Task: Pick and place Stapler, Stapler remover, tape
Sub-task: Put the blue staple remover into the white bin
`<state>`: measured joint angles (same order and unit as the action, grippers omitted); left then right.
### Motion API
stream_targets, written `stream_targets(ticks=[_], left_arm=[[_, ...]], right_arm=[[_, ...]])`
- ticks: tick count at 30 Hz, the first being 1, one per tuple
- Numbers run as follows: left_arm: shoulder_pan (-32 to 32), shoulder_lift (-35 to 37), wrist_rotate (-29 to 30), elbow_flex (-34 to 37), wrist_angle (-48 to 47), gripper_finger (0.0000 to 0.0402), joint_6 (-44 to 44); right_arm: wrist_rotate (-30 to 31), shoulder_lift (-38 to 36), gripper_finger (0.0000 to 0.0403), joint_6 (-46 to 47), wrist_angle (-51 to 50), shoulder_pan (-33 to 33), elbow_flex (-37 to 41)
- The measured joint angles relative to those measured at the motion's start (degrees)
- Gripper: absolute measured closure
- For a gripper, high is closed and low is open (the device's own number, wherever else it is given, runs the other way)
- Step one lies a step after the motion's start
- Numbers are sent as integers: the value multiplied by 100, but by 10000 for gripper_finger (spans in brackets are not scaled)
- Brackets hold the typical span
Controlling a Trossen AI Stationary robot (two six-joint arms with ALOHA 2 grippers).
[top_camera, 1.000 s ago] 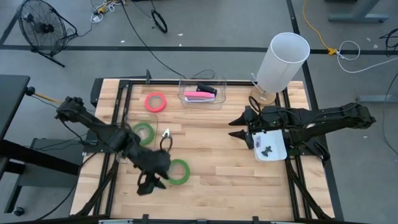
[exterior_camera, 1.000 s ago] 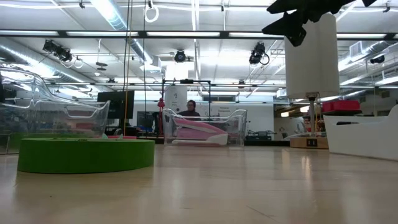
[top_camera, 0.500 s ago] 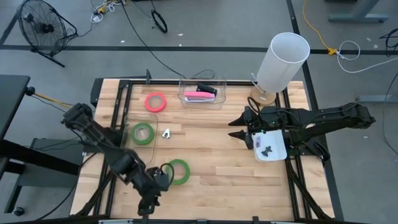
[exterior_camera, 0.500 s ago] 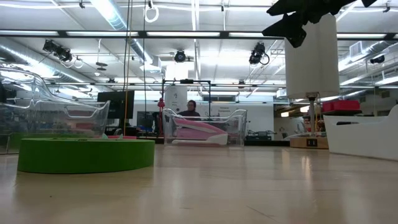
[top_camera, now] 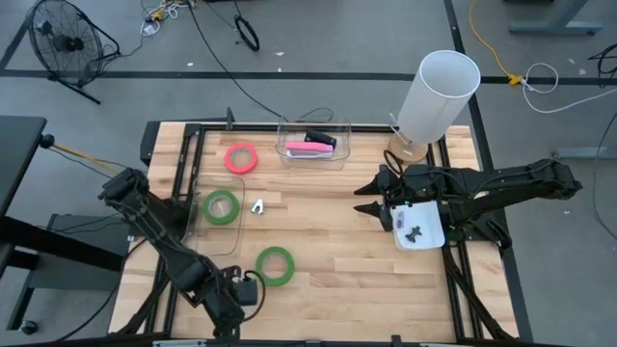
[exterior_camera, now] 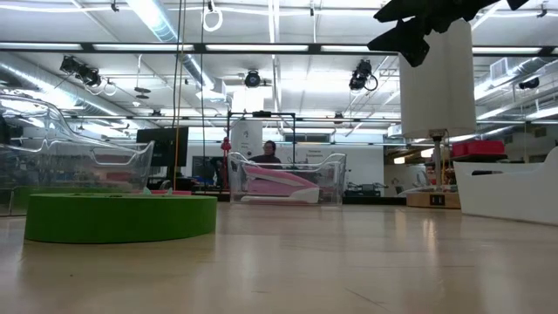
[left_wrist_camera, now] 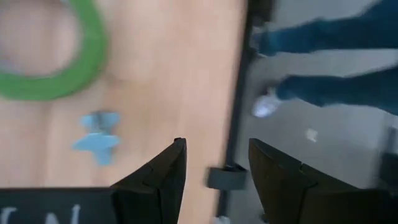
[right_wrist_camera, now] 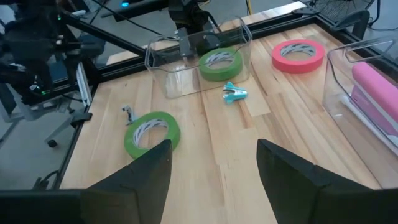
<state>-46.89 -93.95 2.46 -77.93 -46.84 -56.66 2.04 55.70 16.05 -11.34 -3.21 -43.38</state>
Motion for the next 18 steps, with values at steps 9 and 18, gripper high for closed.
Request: stream_targets(ticks=[9, 18], left_arm=[[-640, 26, 958, 0, -771, 193, -909], [-1100, 28, 1552, 320, -848, 122, -2111]], right_arm=[[-15, -2, 170, 0, 1, -2, 0], [-9, -4, 170, 10, 1, -1, 0]])
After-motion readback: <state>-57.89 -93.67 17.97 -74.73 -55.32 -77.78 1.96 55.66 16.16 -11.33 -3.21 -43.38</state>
